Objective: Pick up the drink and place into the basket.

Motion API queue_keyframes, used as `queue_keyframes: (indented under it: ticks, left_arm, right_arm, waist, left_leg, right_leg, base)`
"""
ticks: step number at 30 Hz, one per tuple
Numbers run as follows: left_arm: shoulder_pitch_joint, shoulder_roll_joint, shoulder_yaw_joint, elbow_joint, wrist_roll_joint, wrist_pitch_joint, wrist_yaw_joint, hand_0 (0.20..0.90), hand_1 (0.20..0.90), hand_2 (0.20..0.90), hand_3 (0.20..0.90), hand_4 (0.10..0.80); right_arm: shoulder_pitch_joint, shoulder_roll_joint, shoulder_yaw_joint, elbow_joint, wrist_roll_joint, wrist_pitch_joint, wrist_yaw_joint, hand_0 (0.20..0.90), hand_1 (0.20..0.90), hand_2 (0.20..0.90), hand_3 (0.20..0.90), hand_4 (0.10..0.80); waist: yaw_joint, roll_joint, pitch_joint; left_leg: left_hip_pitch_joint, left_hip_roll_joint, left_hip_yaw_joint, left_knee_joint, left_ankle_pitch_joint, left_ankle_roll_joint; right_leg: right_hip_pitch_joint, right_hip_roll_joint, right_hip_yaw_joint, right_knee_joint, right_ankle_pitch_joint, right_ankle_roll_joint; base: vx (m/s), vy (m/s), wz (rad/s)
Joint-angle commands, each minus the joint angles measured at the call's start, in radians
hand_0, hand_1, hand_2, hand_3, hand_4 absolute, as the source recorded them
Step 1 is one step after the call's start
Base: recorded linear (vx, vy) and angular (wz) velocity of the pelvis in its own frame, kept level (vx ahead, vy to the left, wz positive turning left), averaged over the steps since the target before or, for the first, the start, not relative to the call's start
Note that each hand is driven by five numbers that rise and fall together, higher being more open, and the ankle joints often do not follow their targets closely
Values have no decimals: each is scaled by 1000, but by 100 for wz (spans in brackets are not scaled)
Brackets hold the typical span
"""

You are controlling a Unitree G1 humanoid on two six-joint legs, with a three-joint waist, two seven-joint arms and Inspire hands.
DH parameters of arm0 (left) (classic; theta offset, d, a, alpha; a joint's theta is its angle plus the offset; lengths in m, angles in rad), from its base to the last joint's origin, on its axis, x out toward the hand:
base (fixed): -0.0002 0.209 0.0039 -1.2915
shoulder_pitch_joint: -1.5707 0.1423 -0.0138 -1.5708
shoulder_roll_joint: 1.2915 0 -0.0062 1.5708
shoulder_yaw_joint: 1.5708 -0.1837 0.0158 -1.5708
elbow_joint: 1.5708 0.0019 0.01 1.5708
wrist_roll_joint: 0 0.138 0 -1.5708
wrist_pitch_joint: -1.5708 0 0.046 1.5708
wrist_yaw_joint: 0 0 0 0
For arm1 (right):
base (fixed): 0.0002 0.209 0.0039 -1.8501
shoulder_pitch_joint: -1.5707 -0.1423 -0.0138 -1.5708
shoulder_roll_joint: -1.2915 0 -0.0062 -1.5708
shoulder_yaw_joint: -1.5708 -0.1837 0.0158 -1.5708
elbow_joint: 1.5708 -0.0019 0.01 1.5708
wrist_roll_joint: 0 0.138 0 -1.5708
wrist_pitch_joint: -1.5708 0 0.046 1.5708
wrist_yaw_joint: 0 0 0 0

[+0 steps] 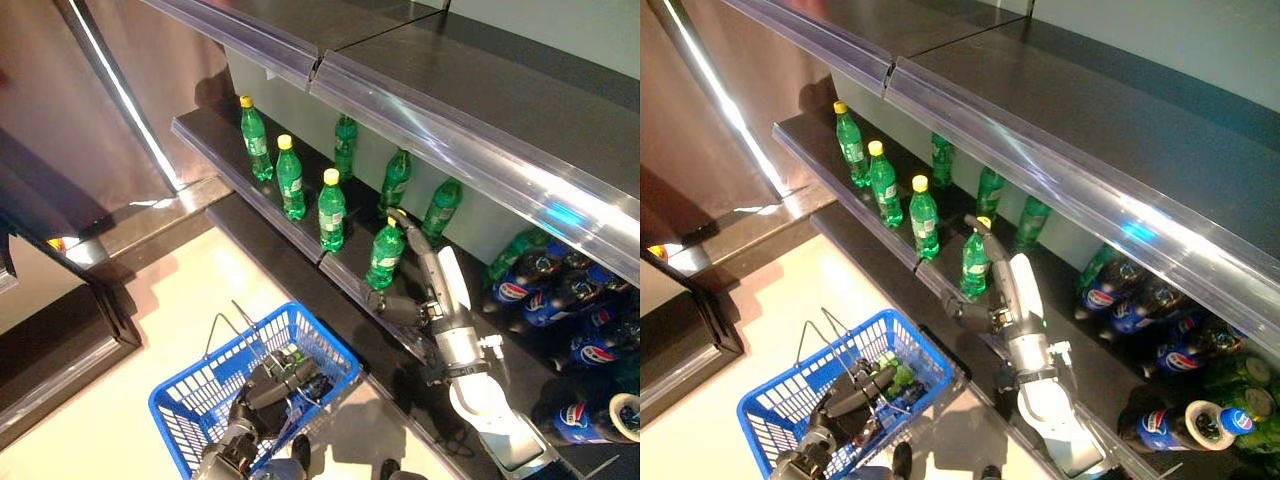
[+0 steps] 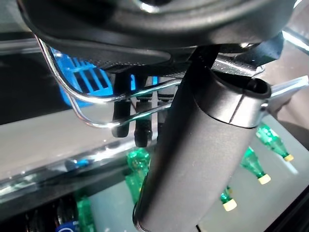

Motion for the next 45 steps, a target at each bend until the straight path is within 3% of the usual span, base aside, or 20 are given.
queue_keyframes:
  ticks: [1, 9, 22, 35, 45]
  left_arm:
    - [-127, -44, 53, -279, 26, -171, -173, 300, 300, 300, 200, 100]
    - [-125, -39, 30, -273, 20, -205, -166, 300, 300, 300, 200, 100]
    - [-138, -43, 10, -258, 24, -207, -178, 300, 300, 300, 200, 100]
    - [-190, -54, -31, -236, 44, -205, -161, 300, 300, 300, 200, 100]
    - [-192, -62, -46, -230, 58, -178, -152, 300, 300, 300, 200, 100]
  right_arm:
    - [-47, -11, -21, -82, -21, -41, -116, 900, 900, 900, 900, 800]
    - [-61, 20, -21, -74, -53, -33, -252, 900, 900, 900, 900, 800]
    - [-74, 56, -2, 14, 133, -23, -207, 900, 900, 900, 900, 800]
    - [-159, 168, -4, 154, 223, -43, -334, 900, 900, 900, 900, 800]
    - [-191, 240, -29, 224, 307, -50, -358, 900, 900, 900, 900, 800]
  waist:
    - [23, 14, -94]
    - [19, 32, -75]
    - [28, 39, -41]
    - [54, 47, 17]
    - [76, 47, 34]
  left_leg:
    - [31, 105, -36, 71, -47, -71]
    - [16, 106, -34, 83, -46, -73]
    - [-25, 103, -47, 119, -41, -76]
    - [-81, 96, -73, 172, -40, -77]
    - [-106, 92, -95, 213, -40, -80]
  right_leg:
    - [-65, -74, -5, 0, 160, 41]
    - [-80, -81, -3, 9, 161, 44]
    - [-108, -95, -3, 27, 172, 48]
    - [-127, -116, -20, 46, 183, 53]
    - [-112, -126, -26, 48, 188, 54]
  base:
    - [0, 0, 0]
    - [0, 0, 0]
    - [0, 0, 0]
    - [-4, -2, 4]
    - [52, -5, 5]
